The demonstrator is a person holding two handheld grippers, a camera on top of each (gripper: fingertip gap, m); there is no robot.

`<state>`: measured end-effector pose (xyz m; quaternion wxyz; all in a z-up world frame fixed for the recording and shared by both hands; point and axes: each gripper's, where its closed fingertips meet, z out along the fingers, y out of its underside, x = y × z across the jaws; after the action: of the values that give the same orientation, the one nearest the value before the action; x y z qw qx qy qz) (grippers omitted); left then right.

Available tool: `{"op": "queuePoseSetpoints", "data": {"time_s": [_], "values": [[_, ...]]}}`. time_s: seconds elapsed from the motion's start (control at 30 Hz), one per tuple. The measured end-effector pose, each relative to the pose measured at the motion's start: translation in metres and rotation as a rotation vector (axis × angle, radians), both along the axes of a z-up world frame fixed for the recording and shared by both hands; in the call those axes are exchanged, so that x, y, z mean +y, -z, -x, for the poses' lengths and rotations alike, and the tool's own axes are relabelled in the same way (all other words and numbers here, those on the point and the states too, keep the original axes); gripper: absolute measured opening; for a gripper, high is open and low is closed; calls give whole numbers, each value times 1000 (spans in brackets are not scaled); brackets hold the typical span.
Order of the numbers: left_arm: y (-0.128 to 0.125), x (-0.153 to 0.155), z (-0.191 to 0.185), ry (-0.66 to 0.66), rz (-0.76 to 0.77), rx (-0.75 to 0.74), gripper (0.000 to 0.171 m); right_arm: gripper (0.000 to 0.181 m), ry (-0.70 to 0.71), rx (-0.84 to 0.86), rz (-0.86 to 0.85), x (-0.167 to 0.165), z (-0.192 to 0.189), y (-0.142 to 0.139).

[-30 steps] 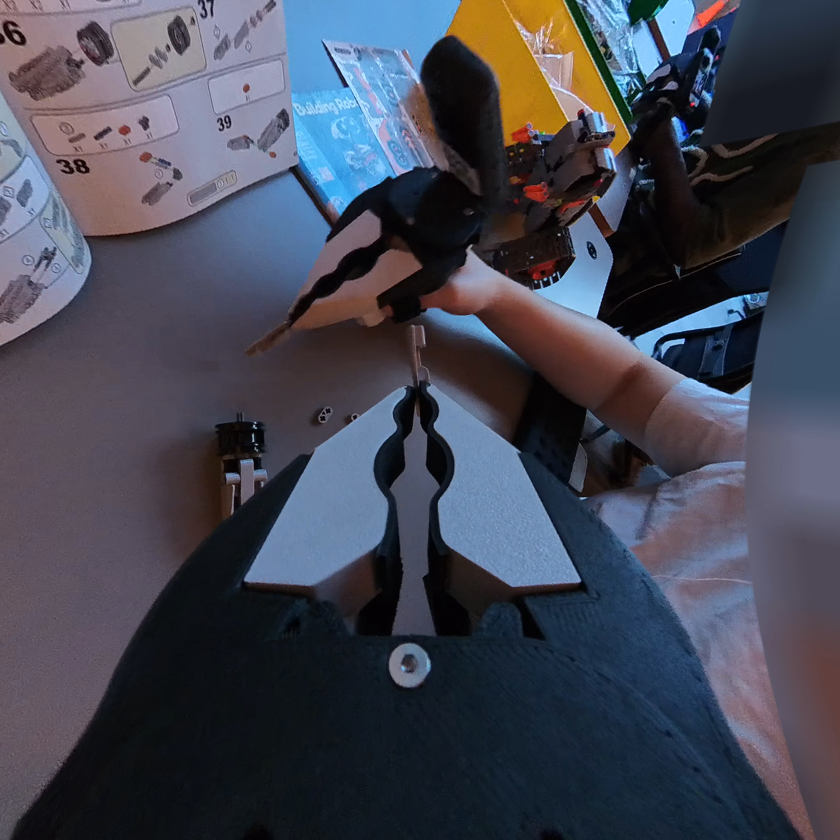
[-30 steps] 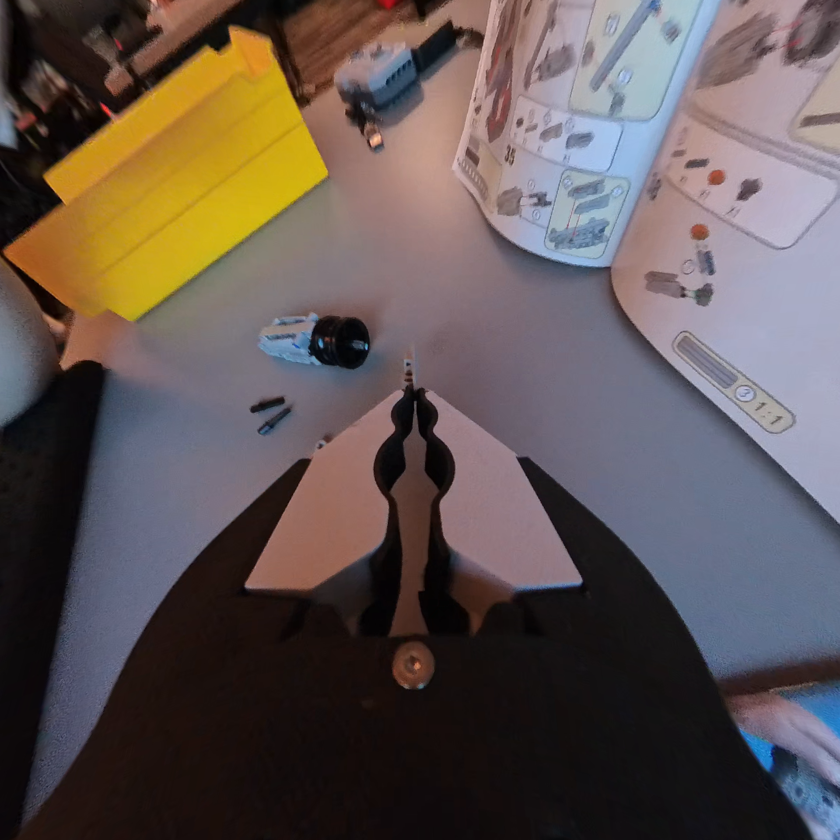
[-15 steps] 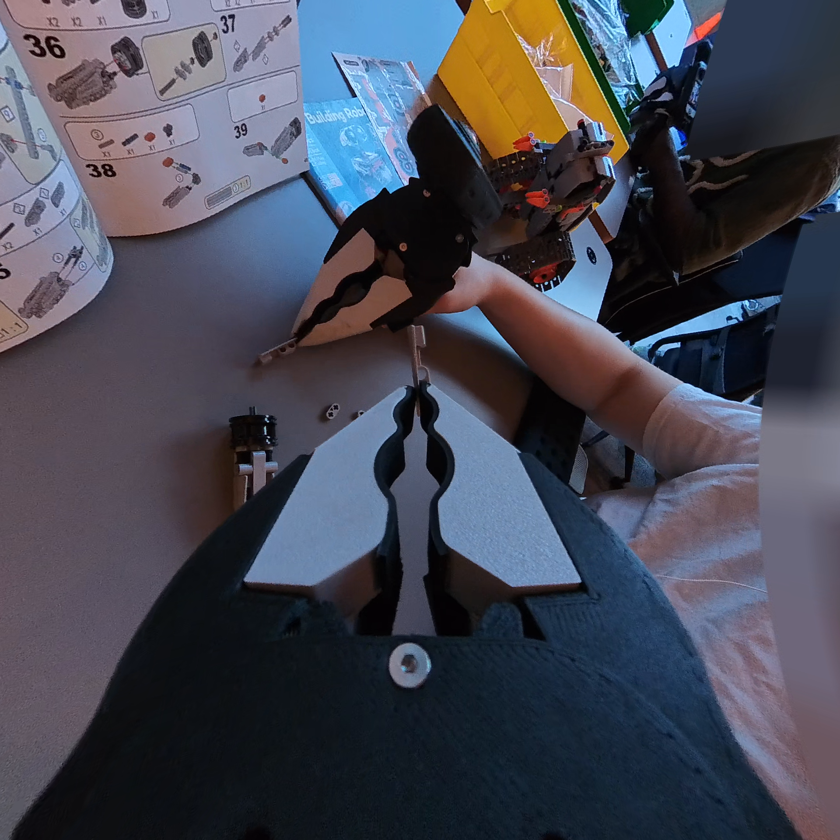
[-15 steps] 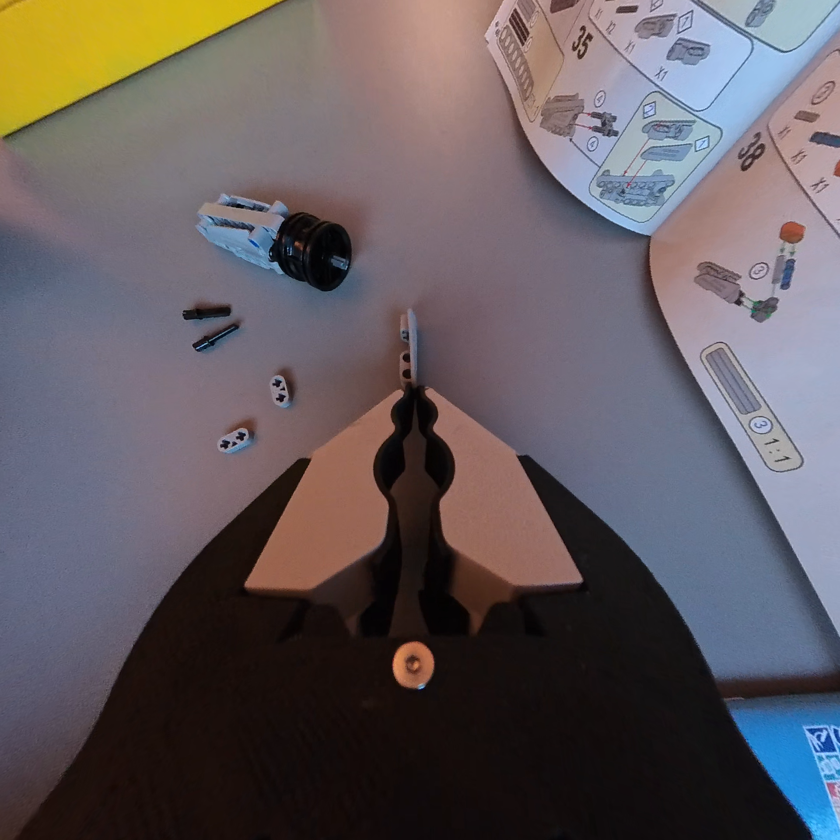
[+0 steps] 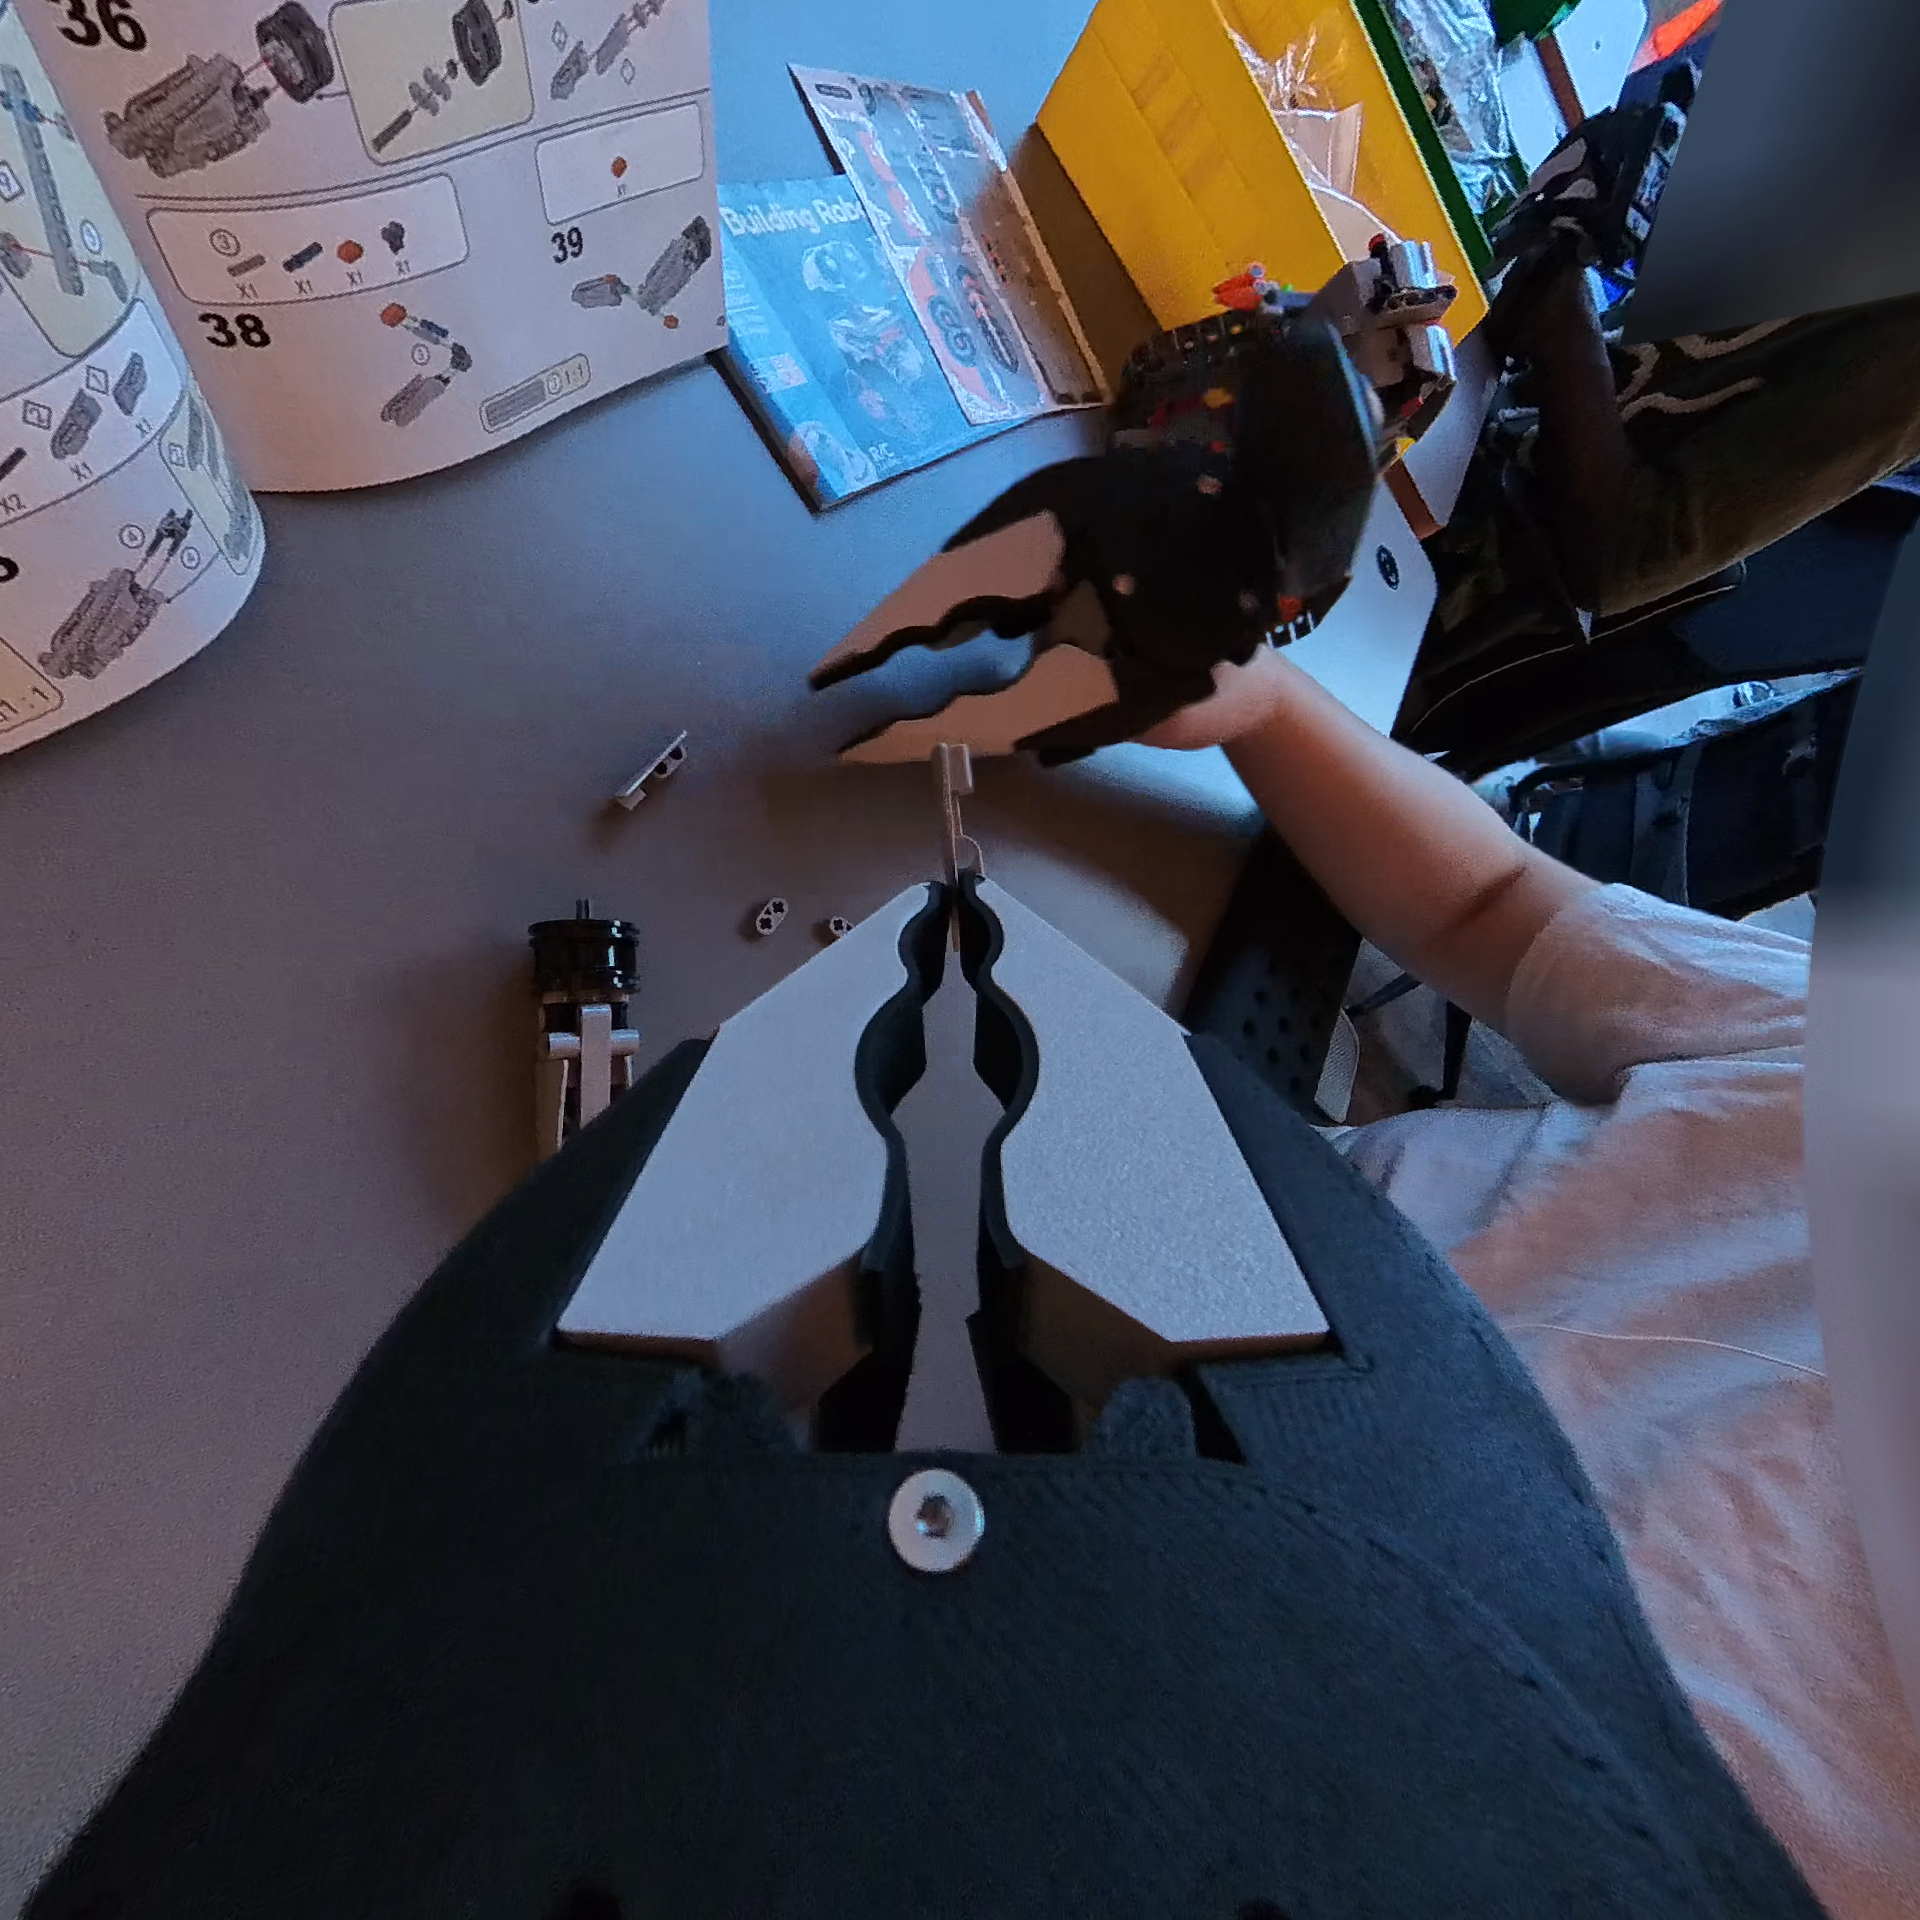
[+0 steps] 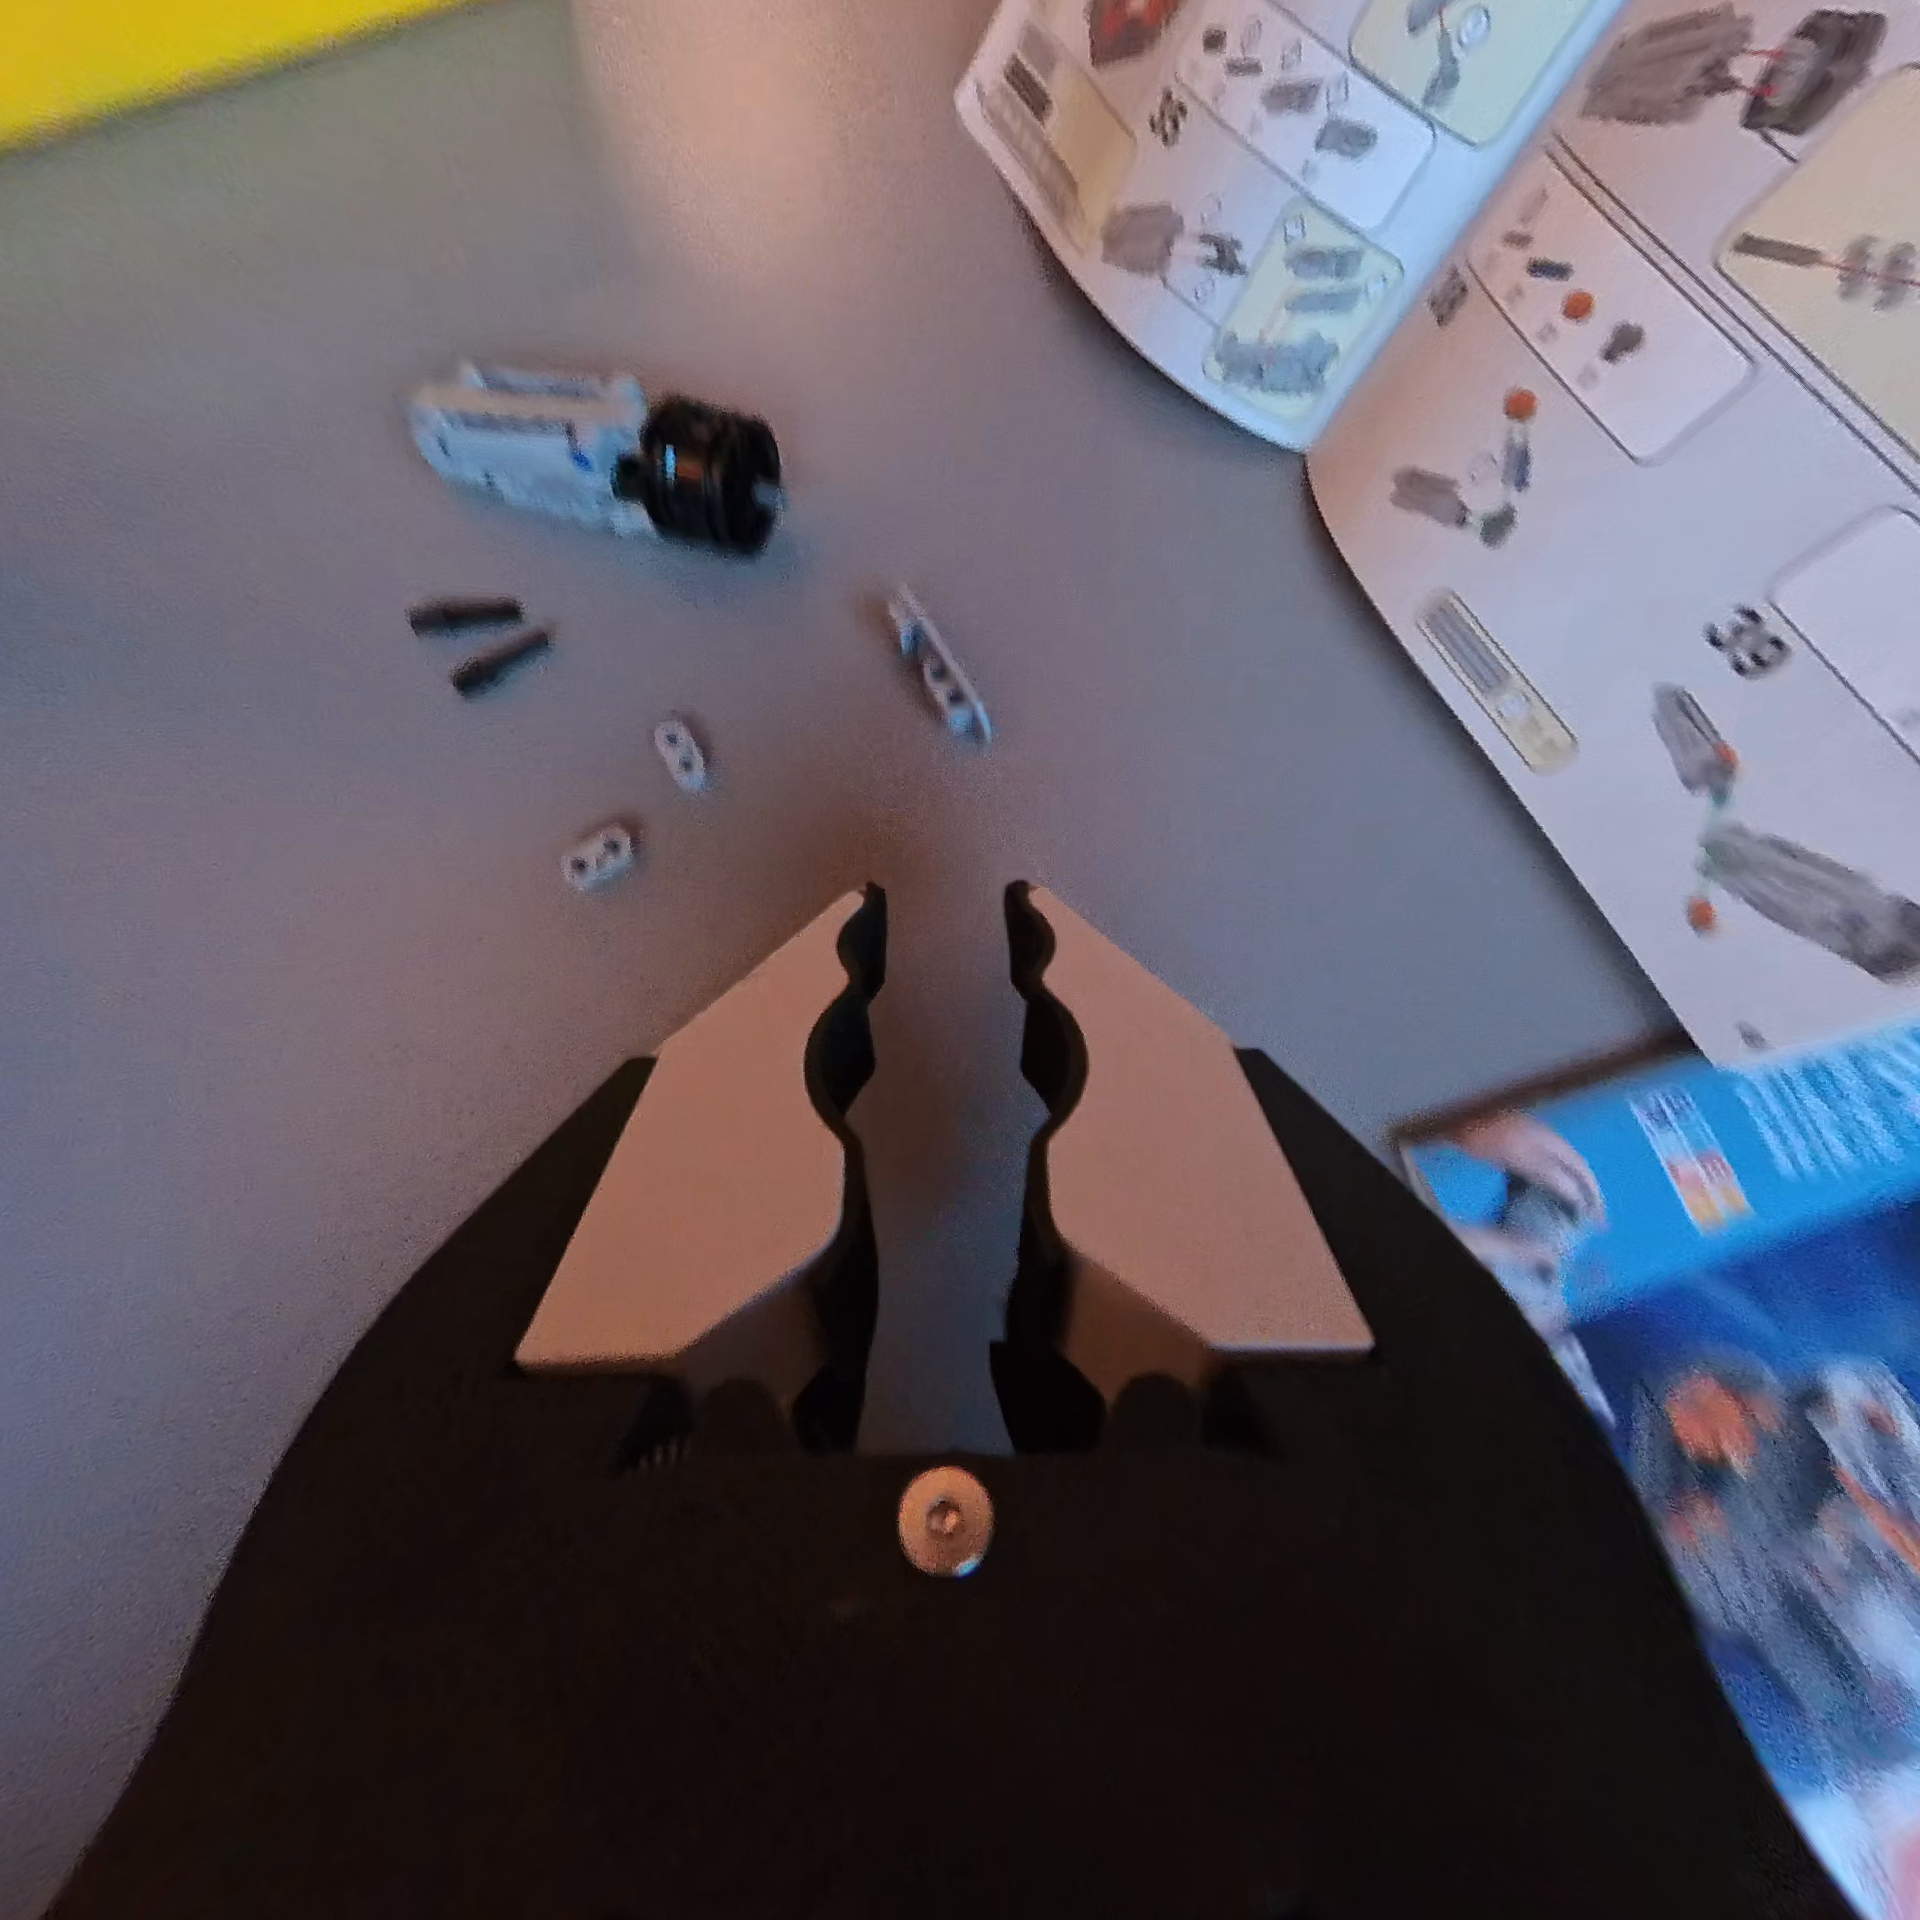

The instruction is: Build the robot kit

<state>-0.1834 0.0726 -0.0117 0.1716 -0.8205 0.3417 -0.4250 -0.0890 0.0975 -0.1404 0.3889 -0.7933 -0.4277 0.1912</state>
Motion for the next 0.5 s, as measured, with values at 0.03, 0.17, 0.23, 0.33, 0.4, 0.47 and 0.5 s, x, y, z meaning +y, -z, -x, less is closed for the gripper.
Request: {"op": "queuePoseSetpoints", "data": {"time_s": [0.03,0.17,0.23,0.33,0.4,0.47,0.5], "values": [[1,0,0,-1,4,1,0,22,14,-52,-34,-7,-9,1],[8,0,0,-4,25,8,0,21,7,-167,-104,-41,-29,11],[12,0,-2,0,37,13,0,16,-7,-164,-81,-53,-29,16],[16,-1,-7,3,41,28,0,16,-25,-159,-52,-58,-23,16],[17,-2,-10,7,41,30,0,16,-24,-155,-43,-57,-21,17],[16,-4,-14,9,43,26,0,16,-8,-140,-25,-57,-21,17],[14,-4,-17,10,45,22,0,16,1,-137,-18,-57,-22,17]]}}
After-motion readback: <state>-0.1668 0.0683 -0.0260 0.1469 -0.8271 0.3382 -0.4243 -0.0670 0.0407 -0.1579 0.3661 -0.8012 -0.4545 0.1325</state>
